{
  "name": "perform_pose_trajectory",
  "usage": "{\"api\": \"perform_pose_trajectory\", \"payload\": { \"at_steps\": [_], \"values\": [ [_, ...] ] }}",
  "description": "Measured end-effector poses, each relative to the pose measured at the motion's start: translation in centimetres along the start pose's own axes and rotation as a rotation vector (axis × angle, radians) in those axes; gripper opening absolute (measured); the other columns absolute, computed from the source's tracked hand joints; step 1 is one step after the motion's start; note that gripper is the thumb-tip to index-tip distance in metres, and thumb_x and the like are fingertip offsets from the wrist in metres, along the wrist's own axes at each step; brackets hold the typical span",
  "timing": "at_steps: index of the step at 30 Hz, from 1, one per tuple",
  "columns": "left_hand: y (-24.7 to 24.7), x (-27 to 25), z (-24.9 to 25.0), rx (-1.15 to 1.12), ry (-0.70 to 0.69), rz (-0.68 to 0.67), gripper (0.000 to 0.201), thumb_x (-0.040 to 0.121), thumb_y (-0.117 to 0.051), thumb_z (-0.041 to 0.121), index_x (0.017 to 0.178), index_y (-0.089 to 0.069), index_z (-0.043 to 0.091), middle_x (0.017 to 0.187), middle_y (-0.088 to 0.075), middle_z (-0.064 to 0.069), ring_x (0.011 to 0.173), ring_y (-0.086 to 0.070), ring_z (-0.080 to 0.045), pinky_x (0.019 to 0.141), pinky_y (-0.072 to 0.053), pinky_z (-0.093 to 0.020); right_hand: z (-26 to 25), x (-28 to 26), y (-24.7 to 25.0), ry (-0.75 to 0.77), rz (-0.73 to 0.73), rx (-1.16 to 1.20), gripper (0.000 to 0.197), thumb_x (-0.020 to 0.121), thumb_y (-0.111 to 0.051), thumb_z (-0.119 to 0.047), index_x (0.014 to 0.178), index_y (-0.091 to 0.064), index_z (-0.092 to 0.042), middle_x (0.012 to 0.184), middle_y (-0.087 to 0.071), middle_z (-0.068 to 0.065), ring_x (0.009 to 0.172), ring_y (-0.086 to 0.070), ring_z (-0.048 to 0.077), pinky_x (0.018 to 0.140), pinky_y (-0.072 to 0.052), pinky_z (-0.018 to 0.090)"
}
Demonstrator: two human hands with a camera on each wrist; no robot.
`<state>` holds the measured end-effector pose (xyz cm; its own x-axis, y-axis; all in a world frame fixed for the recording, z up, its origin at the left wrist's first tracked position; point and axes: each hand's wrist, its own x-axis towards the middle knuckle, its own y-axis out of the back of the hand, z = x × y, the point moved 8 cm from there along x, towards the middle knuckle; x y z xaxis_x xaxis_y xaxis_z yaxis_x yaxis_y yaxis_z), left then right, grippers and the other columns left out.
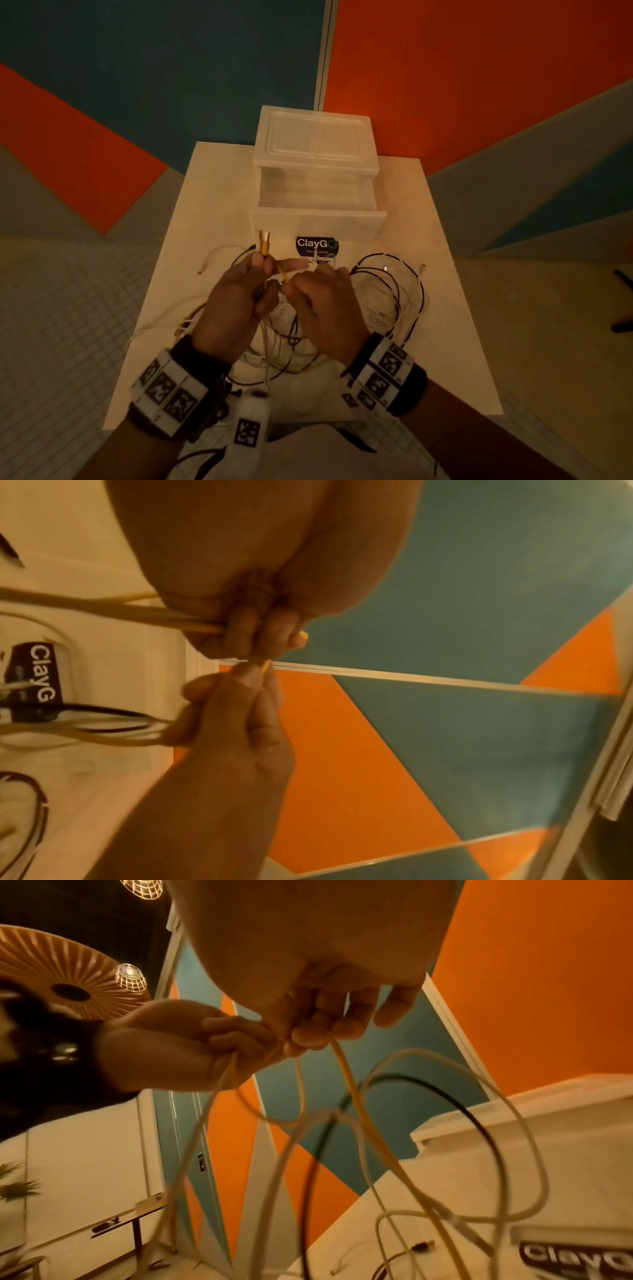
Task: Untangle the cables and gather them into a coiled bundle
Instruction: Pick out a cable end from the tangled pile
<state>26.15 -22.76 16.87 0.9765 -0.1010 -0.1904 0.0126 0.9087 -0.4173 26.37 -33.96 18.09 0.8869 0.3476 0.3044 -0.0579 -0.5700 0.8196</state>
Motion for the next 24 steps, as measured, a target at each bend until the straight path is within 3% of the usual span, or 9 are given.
{"api": "perform_pose_trajectory", "payload": {
  "at_steps": [2,5,8,9,12,16,19,21,24],
  "values": [
    [-0.1,-0.1,0.8,-0.058,-0.038,-0.016,0.028,0.104,-0.028,0.016,0.081,-0.044,0.012,0.075,-0.060,-0.002,0.044,-0.026,-0.007,0.046,-0.024,-0.021,0.6,-1.1,-1.9,-0.010,-0.097,0.157,0.029,0.099,-0.038,-0.029,0.078,-0.052,-0.016,0.073,-0.056,-0.001,0.073,-0.046,0.018,0.067,-0.034,0.034],
    [0.9,-0.4,4.7,-0.241,-0.160,-0.102,0.015,0.093,-0.044,0.014,0.079,-0.044,0.016,0.069,-0.044,0.002,0.049,-0.026,-0.006,0.048,-0.022,-0.021,4.8,-3.1,-5.0,-0.144,-0.307,0.305,0.023,0.101,-0.039,-0.021,0.094,-0.058,-0.010,0.087,-0.059,0.005,0.080,-0.054,0.019,0.074,-0.043,0.033],
    [3.2,-1.0,9.8,-0.461,-0.275,-0.267,0.011,0.093,-0.042,0.008,0.085,-0.046,0.013,0.073,-0.045,-0.001,0.052,-0.027,-0.009,0.052,-0.024,-0.024,12.1,-5.5,-6.6,-0.346,-0.424,0.167,0.060,0.093,-0.023,-0.044,0.113,-0.060,-0.001,0.111,-0.063,0.019,0.104,-0.058,0.031,0.094,-0.042,0.037],
    [3.7,-1.2,10.7,-0.491,-0.279,-0.292,0.011,0.094,-0.041,0.007,0.087,-0.046,0.012,0.074,-0.047,-0.002,0.052,-0.029,-0.010,0.053,-0.025,-0.025,14.3,-6.0,-6.6,-0.391,-0.410,0.145,0.066,0.087,-0.020,-0.048,0.110,-0.062,-0.003,0.109,-0.063,0.019,0.103,-0.058,0.032,0.096,-0.043,0.040],
    [4.1,-1.3,9.2,-0.228,-0.236,-0.143,0.006,0.087,-0.045,0.011,0.083,-0.046,0.015,0.073,-0.047,0.000,0.051,-0.027,-0.008,0.051,-0.022,-0.023,16.5,-4.6,-4.6,-0.439,-0.250,0.138,0.042,0.089,-0.026,-0.046,0.079,-0.056,-0.018,0.081,-0.063,0.007,0.078,-0.058,0.024,0.082,-0.049,0.047],
    [1.9,-0.9,3.5,0.163,-0.129,-0.016,0.017,0.094,-0.042,0.020,0.082,-0.051,0.013,0.076,-0.057,-0.007,0.050,-0.031,-0.010,0.048,-0.028,-0.021,11.2,-0.8,-0.2,-0.283,-0.033,0.186,0.039,0.100,-0.031,-0.042,0.089,-0.063,-0.021,0.071,-0.066,-0.009,0.066,-0.062,0.014,0.067,-0.052,0.031],
    [0.4,-0.7,1.2,0.279,-0.111,0.022,0.029,0.106,-0.033,0.023,0.085,-0.046,0.007,0.088,-0.066,-0.017,0.052,-0.030,-0.018,0.049,-0.026,-0.026,4.7,-0.1,1.2,-0.078,-0.056,0.068,0.044,0.100,-0.026,-0.050,0.092,-0.060,-0.023,0.072,-0.068,-0.003,0.063,-0.063,0.018,0.059,-0.050,0.033],
    [0.2,-0.6,1.0,0.240,-0.112,0.055,0.032,0.106,-0.030,0.020,0.083,-0.049,0.008,0.091,-0.070,-0.014,0.054,-0.025,-0.022,0.052,-0.021,-0.033,1.6,-0.6,1.3,0.000,-0.096,-0.003,0.040,0.100,-0.026,-0.050,0.086,-0.054,-0.025,0.065,-0.061,-0.001,0.058,-0.059,0.021,0.053,-0.046,0.036],
    [0.1,-0.3,1.0,0.197,-0.091,0.076,0.043,0.106,-0.030,0.019,0.081,-0.064,0.015,0.085,-0.058,-0.017,0.051,-0.024,-0.021,0.055,-0.017,-0.038,-0.6,-1.9,0.4,0.053,-0.175,-0.012,0.033,0.100,-0.031,-0.047,0.085,-0.052,-0.027,0.071,-0.063,-0.001,0.062,-0.058,0.019,0.053,-0.043,0.034]
  ]
}}
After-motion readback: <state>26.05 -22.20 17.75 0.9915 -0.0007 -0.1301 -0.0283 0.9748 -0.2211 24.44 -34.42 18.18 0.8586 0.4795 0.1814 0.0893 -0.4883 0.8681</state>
